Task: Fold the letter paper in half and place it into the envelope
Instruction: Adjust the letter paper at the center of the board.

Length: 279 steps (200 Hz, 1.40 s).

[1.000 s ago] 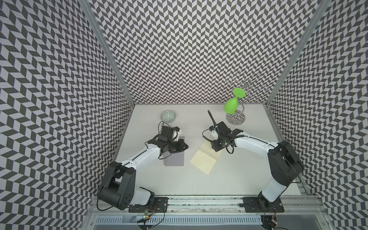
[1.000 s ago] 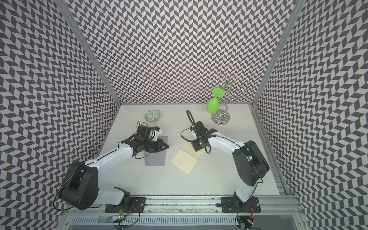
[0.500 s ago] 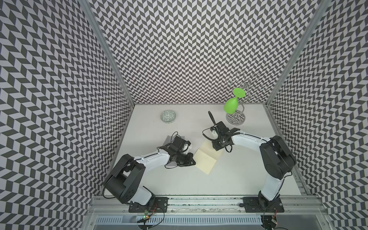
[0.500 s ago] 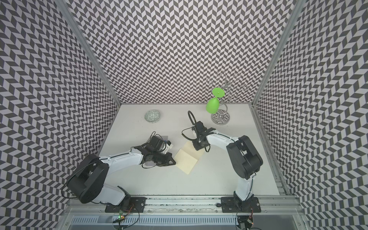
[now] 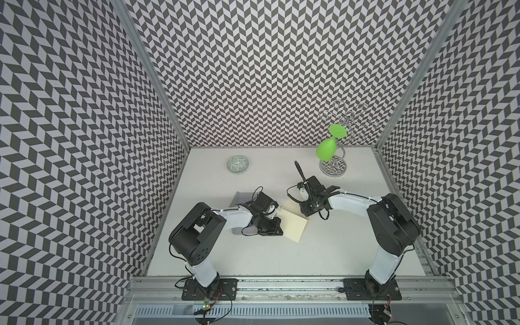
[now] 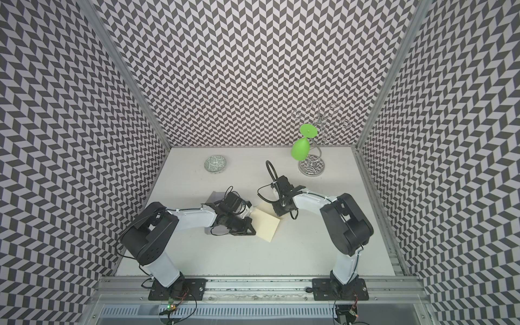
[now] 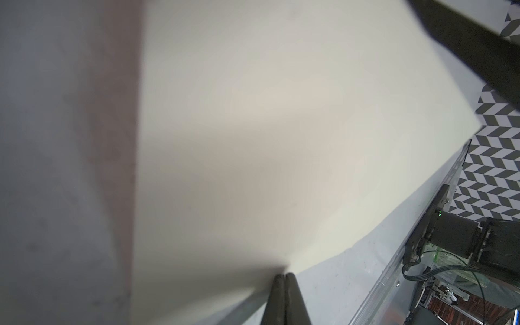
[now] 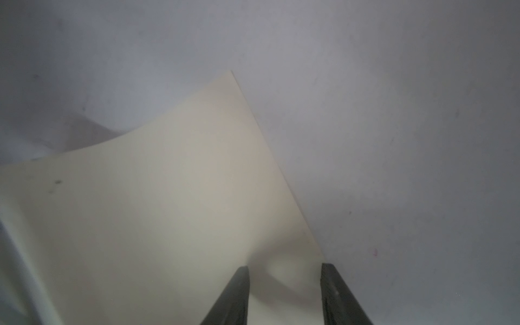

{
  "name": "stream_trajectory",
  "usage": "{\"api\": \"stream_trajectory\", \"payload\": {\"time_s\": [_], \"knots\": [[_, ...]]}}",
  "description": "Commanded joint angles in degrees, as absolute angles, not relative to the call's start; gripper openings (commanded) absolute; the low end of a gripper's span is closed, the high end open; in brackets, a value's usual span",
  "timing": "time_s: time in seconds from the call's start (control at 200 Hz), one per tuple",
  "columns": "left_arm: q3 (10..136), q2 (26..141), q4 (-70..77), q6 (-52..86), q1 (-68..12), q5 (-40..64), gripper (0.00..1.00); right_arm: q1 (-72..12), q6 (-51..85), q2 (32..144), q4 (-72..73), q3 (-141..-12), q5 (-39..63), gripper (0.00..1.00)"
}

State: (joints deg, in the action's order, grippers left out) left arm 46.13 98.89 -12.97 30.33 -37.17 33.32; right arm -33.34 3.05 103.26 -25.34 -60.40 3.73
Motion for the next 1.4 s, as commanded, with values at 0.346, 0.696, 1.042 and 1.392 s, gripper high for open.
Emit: {"api": "stream_trajectory", "payload": {"time_s": [0.346, 0.696, 1.042, 1.392], "knots": [[51.1, 100.8, -15.6, 27.0, -37.3, 22.3, 0.06, -36.6, 3.5, 99.2, -26.9, -52.3, 26.8, 0.44], [61.0, 97.3, -19.4, 26.9, -36.8, 23.9, 0.07, -34.6, 7.8, 97.5, -21.4, -52.4, 39.4, 0.46], [61.8, 99.7, -17.0, 30.1, -38.0, 32.2, 0.07, -30.8, 11.5, 95.2, -16.8, -50.9, 40.4, 0.5], [62.6, 98.4, -21.5, 27.5, -36.8, 29.9, 0.07, -29.7, 8.5, 93.8, -19.6, -50.7, 37.8, 0.67]]}}
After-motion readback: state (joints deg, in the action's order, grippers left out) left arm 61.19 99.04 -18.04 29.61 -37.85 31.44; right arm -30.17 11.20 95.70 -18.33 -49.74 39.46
